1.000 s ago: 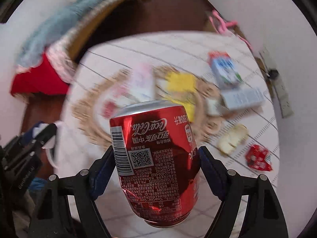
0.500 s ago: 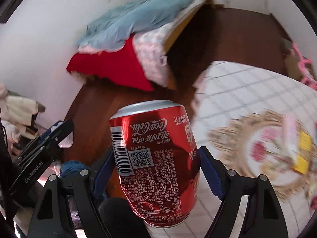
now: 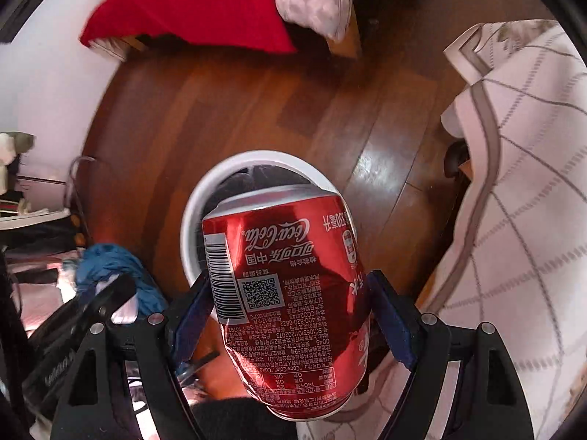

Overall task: Collect trash
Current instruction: 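Carry the lid and can over the bin and open both tools to drop them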

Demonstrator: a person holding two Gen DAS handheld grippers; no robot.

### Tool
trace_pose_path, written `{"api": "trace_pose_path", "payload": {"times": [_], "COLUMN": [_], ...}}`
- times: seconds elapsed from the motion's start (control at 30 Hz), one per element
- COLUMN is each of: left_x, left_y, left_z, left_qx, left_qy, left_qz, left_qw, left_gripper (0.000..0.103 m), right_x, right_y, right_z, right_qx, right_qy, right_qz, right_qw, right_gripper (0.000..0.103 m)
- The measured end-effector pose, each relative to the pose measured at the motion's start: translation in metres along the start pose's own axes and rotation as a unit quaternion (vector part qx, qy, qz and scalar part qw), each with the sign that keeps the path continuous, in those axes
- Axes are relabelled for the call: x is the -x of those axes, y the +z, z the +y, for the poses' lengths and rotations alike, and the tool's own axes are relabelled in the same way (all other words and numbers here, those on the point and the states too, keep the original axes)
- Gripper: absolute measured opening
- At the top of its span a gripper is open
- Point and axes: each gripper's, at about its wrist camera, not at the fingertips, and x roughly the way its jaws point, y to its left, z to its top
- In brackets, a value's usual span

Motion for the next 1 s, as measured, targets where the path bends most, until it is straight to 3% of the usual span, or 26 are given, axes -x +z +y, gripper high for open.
{"api": "trace_pose_path", "payload": {"times": [0.07,0.1,0.13,0.17,0.2,0.5,0.8,1.0], "left_x": [0.002,0.002,0.004,0.004,0.006,0.025,0.048,0.092], "left_y": [-0.002,-0.003,-0.005,-0.004,-0.004,-0.024,-0.046,-0.060], "left_z": [0.009,0.012,0.015,0.015,0.016,0.014,-0.011,-0.022], "left_qx": [0.008,0.011,0.014,0.013,0.012,-0.006,-0.033,-0.040], "left_qy": [0.007,0.013,0.024,0.034,0.044,0.106,0.116,0.123], "left_qz": [-0.001,-0.001,-0.004,-0.008,-0.012,-0.043,-0.059,-0.097], "left_qw": [0.9999,0.9999,0.9996,0.9993,0.9989,0.9934,0.9910,0.9869], "left_gripper": [0.094,0.098,0.099,0.099,0.099,0.100,0.100,0.100], "right_x": [-0.016,-0.027,-0.032,-0.036,-0.039,-0.023,0.018,0.058], "right_y": [0.008,0.013,0.014,0.017,0.016,-0.024,-0.063,-0.080], "right_z": [0.001,0.002,0.003,0.003,0.003,0.005,0.007,0.010], "right_qx": [0.003,0.005,0.007,0.009,0.010,0.052,0.059,0.060], "right_qy": [-0.007,-0.009,-0.012,-0.015,-0.019,-0.078,-0.099,-0.096], "right_qz": [0.014,0.026,0.035,0.041,0.044,0.035,-0.010,-0.044], "right_qw": [1.000,1.000,0.999,0.999,0.999,0.995,0.993,0.993], "right_gripper": [0.084,0.085,0.088,0.101,0.103,0.103,0.103,0.103]}}
